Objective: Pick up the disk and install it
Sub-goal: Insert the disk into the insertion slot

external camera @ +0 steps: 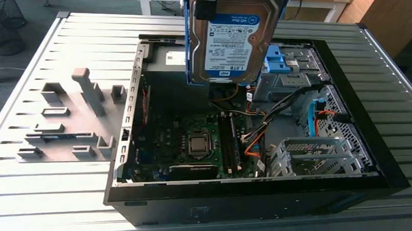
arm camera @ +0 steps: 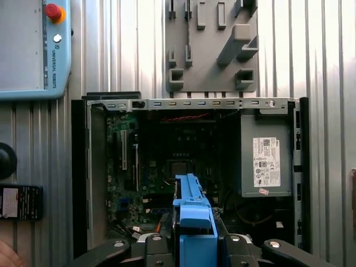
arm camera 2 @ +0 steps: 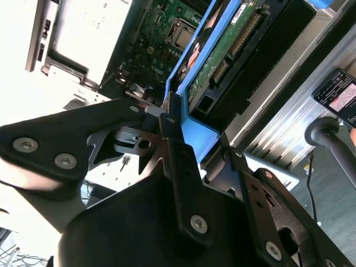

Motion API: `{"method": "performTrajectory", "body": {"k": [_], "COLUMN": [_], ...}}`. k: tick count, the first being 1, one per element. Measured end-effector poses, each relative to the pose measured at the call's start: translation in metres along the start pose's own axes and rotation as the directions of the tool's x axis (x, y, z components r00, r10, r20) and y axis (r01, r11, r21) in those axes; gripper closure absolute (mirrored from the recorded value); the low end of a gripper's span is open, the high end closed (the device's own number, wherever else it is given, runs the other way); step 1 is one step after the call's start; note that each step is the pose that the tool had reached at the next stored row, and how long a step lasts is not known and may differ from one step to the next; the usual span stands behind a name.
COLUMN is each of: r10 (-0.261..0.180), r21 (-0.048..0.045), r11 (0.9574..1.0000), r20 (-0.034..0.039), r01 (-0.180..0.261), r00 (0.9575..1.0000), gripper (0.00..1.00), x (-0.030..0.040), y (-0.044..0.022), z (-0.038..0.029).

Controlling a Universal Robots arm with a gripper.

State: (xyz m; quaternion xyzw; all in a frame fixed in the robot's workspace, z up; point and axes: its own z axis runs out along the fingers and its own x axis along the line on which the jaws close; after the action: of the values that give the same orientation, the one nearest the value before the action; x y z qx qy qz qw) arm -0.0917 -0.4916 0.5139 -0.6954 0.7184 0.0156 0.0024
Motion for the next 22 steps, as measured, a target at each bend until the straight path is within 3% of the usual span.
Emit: {"method": "performTrajectory", "body": {"k": [8, 17, 22], "r10": [-0.002, -0.002, -0.002], "r21": [0.0000, 0.0000, 0.0000], "r11": [1.0000, 1.0000, 1.0000], "r20": [0.0000, 0.0001, 0.0000], "r01": [0.002, 0.002, 0.002], "r00": [1.0000, 1.0000, 1.0000], "gripper": [0.63, 0.63, 0.63], "x": [0.0171, 0.0174, 0.0173], "y": [-0.0007, -0.0115, -0.0128], "z": [0.0016, 0.0027, 0.0028]}}
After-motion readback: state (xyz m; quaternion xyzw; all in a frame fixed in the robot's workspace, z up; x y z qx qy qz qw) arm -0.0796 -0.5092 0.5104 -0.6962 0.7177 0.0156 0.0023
